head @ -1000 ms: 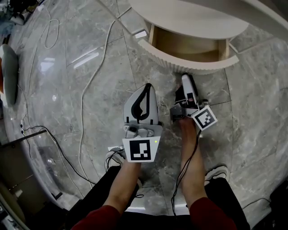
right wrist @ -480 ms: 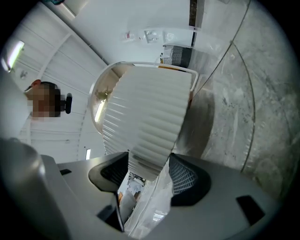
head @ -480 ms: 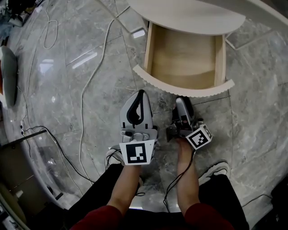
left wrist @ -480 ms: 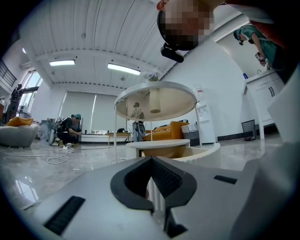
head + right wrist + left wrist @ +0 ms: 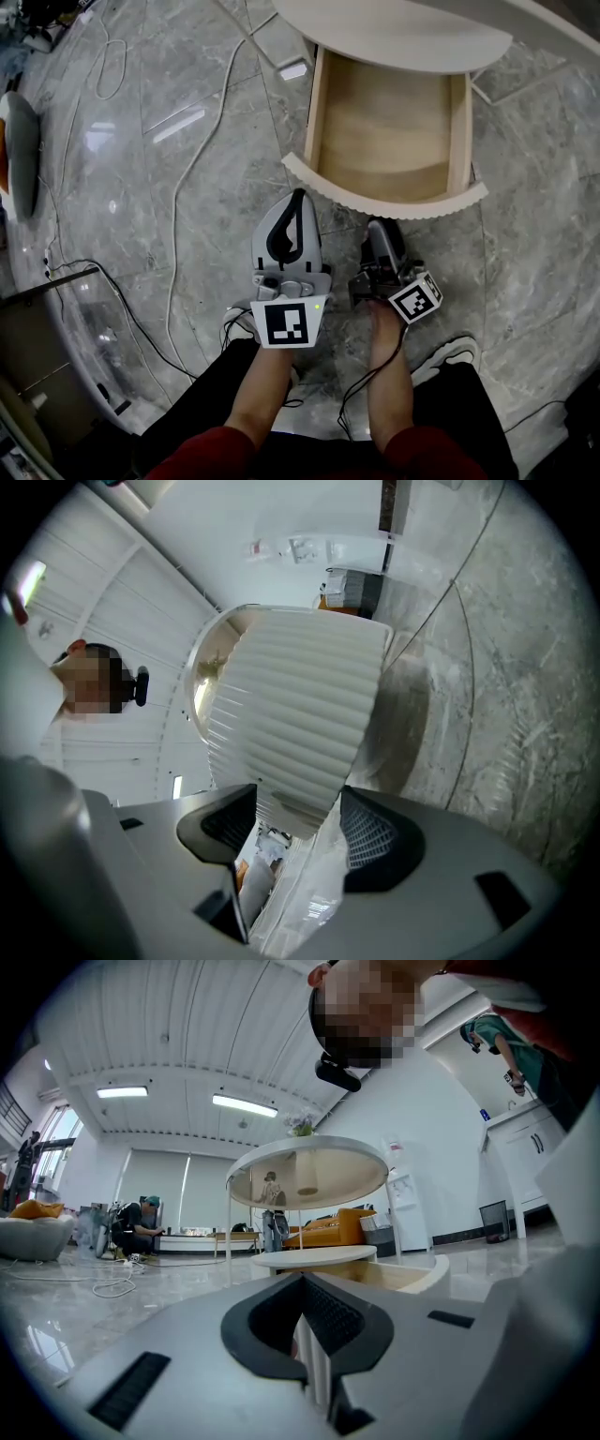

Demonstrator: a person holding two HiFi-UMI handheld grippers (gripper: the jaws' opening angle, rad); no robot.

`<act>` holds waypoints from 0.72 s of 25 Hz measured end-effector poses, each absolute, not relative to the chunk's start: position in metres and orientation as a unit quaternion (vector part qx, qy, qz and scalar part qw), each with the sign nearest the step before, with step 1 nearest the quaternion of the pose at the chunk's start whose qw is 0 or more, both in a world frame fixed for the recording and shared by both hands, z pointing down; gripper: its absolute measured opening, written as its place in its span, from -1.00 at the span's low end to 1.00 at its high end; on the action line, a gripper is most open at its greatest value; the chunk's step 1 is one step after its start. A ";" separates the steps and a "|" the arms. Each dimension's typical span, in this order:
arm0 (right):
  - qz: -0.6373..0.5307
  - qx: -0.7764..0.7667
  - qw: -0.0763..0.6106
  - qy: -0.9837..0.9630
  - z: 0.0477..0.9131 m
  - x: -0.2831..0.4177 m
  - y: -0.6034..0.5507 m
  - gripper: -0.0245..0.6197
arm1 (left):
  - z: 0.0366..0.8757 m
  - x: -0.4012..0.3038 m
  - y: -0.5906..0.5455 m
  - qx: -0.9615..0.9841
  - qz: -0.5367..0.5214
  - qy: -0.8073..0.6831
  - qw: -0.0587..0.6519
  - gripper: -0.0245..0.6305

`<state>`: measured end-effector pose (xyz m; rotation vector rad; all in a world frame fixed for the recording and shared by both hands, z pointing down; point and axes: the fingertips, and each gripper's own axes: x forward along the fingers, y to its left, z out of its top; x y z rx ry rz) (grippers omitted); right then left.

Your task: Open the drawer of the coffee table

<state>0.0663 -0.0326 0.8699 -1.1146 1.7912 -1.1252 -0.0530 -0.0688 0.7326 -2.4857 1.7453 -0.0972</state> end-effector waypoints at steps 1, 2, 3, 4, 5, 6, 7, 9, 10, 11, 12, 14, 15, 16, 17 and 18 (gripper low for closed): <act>-0.438 -0.432 0.368 0.697 0.869 0.066 -0.033 -0.04 | 0.732 -0.053 -0.068 -0.817 -0.032 0.574 0.051 -0.89; -0.441 -0.436 0.366 0.694 0.871 0.067 -0.032 -0.04 | 0.732 -0.053 -0.067 -0.817 -0.031 0.573 0.050 -0.89; -0.445 -0.443 0.361 0.689 0.875 0.067 -0.030 -0.04 | 0.731 -0.053 -0.066 -0.817 -0.030 0.573 0.050 -0.89; -0.451 -0.450 0.353 0.685 0.879 0.067 -0.026 -0.04 | 0.730 -0.053 -0.066 -0.818 -0.029 0.573 0.051 -0.89; -0.456 -0.457 0.343 0.683 0.883 0.068 -0.021 -0.04 | 0.729 -0.052 -0.066 -0.818 -0.030 0.573 0.053 -0.89; -0.460 -0.463 0.334 0.680 0.884 0.069 -0.015 -0.04 | 0.728 -0.052 -0.067 -0.818 -0.032 0.572 0.055 -0.89; -0.462 -0.470 0.324 0.678 0.884 0.071 -0.010 -0.04 | 0.726 -0.052 -0.068 -0.818 -0.035 0.571 0.056 -0.89; -0.463 -0.486 0.308 0.675 0.877 0.079 -0.001 -0.04 | 0.715 -0.051 -0.070 -0.819 -0.039 0.569 0.059 -0.89; -0.462 -0.492 0.301 0.674 0.869 0.085 0.000 -0.04 | 0.706 -0.051 -0.073 -0.820 -0.038 0.568 0.063 -0.89; -0.458 -0.498 0.297 0.674 0.857 0.090 -0.001 -0.04 | 0.694 -0.050 -0.076 -0.821 -0.038 0.565 0.070 -0.89; -0.452 -0.503 0.295 0.675 0.841 0.096 -0.004 -0.04 | 0.681 -0.049 -0.080 -0.823 -0.039 0.562 0.078 -0.89; -0.436 -0.511 0.292 0.680 0.799 0.107 -0.011 -0.04 | 0.649 -0.044 -0.087 -0.826 -0.044 0.555 0.090 -0.89; -0.432 -0.518 0.288 0.680 0.777 0.114 -0.012 -0.04 | 0.632 -0.041 -0.089 -0.827 -0.048 0.552 0.094 -0.89; -0.429 -0.525 0.283 0.678 0.754 0.121 -0.012 -0.04 | 0.613 -0.038 -0.089 -0.828 -0.053 0.549 0.096 -0.89; -0.426 -0.530 0.277 0.679 0.729 0.125 -0.012 -0.04 | 0.593 -0.036 -0.088 -0.831 -0.057 0.546 0.094 -0.89; -0.423 -0.532 0.271 0.682 0.703 0.128 -0.012 -0.04 | 0.572 -0.035 -0.086 -0.833 -0.060 0.542 0.091 -0.89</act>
